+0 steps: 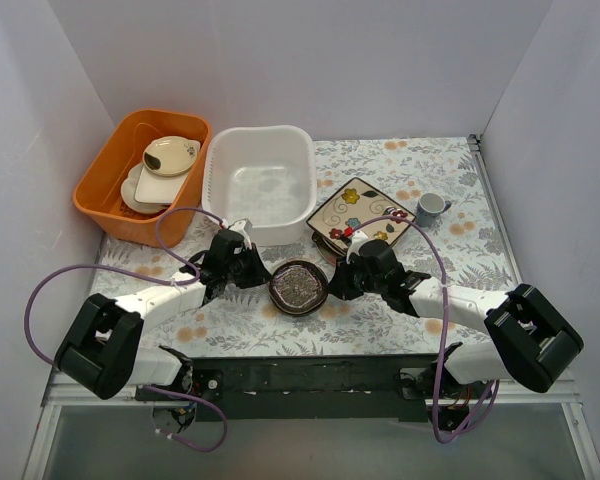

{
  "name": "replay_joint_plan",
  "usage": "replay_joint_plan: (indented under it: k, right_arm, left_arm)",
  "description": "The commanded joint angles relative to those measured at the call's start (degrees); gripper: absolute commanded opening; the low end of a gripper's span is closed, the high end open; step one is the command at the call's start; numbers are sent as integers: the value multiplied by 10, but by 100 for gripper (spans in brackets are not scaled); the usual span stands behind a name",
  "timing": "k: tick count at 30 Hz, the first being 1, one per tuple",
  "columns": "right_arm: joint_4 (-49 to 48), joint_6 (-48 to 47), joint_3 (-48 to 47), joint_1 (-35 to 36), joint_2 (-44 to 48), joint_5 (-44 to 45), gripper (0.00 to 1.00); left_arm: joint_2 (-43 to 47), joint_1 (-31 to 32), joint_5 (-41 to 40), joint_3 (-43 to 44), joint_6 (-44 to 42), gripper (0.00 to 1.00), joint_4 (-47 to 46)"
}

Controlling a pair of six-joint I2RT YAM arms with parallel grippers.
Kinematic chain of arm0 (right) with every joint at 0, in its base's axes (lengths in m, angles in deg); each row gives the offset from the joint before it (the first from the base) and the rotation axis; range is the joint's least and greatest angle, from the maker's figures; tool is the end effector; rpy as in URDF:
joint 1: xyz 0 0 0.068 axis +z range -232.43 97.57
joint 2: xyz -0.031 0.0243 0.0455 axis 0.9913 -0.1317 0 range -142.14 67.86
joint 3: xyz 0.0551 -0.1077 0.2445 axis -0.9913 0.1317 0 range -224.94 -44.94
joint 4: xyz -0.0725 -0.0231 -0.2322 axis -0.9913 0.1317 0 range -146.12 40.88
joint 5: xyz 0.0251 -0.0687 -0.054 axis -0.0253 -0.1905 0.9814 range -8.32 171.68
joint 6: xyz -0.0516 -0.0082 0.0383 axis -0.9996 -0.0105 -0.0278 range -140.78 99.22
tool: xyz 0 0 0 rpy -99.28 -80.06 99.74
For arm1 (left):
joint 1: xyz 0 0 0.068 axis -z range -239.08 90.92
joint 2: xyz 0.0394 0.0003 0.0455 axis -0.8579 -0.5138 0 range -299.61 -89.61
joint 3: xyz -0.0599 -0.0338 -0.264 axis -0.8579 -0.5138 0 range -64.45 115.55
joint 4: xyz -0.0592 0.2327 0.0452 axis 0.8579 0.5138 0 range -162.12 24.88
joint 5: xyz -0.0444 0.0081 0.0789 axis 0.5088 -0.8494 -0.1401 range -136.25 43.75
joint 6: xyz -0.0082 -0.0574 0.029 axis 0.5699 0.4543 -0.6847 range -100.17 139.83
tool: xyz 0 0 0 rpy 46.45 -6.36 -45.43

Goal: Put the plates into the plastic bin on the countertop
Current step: Pick up the plate at the center of the board.

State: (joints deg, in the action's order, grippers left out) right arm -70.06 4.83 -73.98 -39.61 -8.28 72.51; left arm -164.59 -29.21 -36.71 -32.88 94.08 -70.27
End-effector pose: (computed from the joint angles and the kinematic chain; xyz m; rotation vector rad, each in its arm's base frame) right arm 0.1843 0.1819 0.1770 -0.4367 2.2275 0.8405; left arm 0.2080 -0.1290 0.1683 -0.9043 2.4549 -0.9828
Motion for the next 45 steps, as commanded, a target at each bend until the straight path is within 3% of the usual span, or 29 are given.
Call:
replay_joint_plan:
  k: [1,32,35,39,44,45]
  right_arm:
    - [-25,0,-17,5,-3,-10,17]
    - [5,-15,-35,5,47,-18,33]
    - [6,-15,-30,5,57,-17,39]
    - [-3,-22,-20,5,70,-30,57]
    - [-6,-24,-8,5,84,-29,67]
    - [-7,-23,-6,5,86,-30,72]
  left_arm:
    - [20,8,-3,22,2,0,-1]
    - [109,8,-17,39,-11,0,46]
    - [121,8,-15,38,-10,0,47]
    - [129,8,-15,38,-9,0,50]
    - [135,9,-12,36,-8,0,50]
    - [135,8,-12,35,-7,0,49]
